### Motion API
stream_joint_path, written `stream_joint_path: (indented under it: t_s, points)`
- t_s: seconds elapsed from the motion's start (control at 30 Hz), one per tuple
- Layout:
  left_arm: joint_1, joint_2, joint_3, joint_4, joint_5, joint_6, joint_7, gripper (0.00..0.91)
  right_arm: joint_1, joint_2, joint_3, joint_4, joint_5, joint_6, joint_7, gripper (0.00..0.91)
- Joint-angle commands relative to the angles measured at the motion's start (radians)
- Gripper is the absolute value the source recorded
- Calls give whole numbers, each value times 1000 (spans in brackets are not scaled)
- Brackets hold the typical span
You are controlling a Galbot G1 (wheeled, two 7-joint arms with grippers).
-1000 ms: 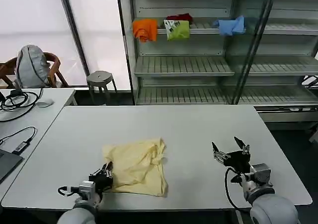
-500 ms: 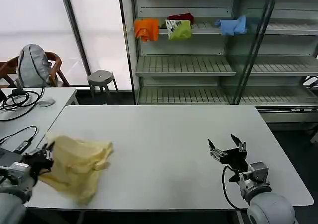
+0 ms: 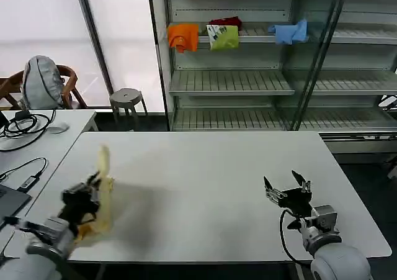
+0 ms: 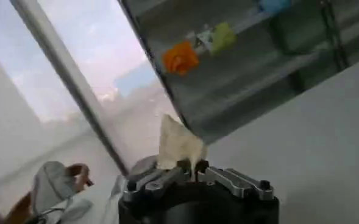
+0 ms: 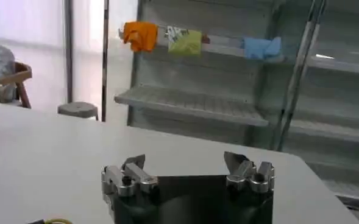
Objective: Fold and organize the clothes.
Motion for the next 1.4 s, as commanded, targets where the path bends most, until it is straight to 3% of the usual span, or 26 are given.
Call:
stream_joint_path:
  t_s: [0.03,0.17,0.37,0.43,0.63,0.67,0.7,0.73,0.83,1.03,1.23,1.37,1.4]
  points:
    - [-164,-346,743,98,236,-61,-65,10,1,10,2,0,-22,-12,5,907]
    - [-278,-404,767,203,142,-56,-160,20,3,11,5,5,-27,-16,5,907]
    - [-359,-424,811,282,195,-69,-148,20,29,0,28,17,-42,-8,24,907]
    - [-389,-451,814,326,206,-72,-153,20,56,-10,57,32,-41,-22,-7,907]
    - [-441,-511,848,410,237,-98,-146,20,109,-49,97,5,-41,-2,-7,907]
    - [-440,-518,864,417,239,-97,-146,171,119,-56,108,4,-19,4,-1,907]
    - [-438,-524,878,428,233,-107,-142,776,125,-59,110,-1,12,26,2,907]
    - [-437,-526,883,433,218,-125,-128,907,131,-64,114,-4,18,40,0,907]
    - [-445,-540,893,454,165,-171,-120,907,155,-87,124,-29,53,42,-7,907]
    - [-459,-534,892,406,-37,-172,-120,907,218,-125,141,-98,80,43,-23,907]
    - [-444,-525,853,338,-62,-174,-109,907,228,-128,139,-116,77,39,-30,907]
    - [-430,-426,687,274,-3,-197,-56,907,234,-125,130,-132,73,42,-42,907]
    - [-421,-394,627,271,29,-241,-18,907,235,-123,126,-141,66,51,-53,907]
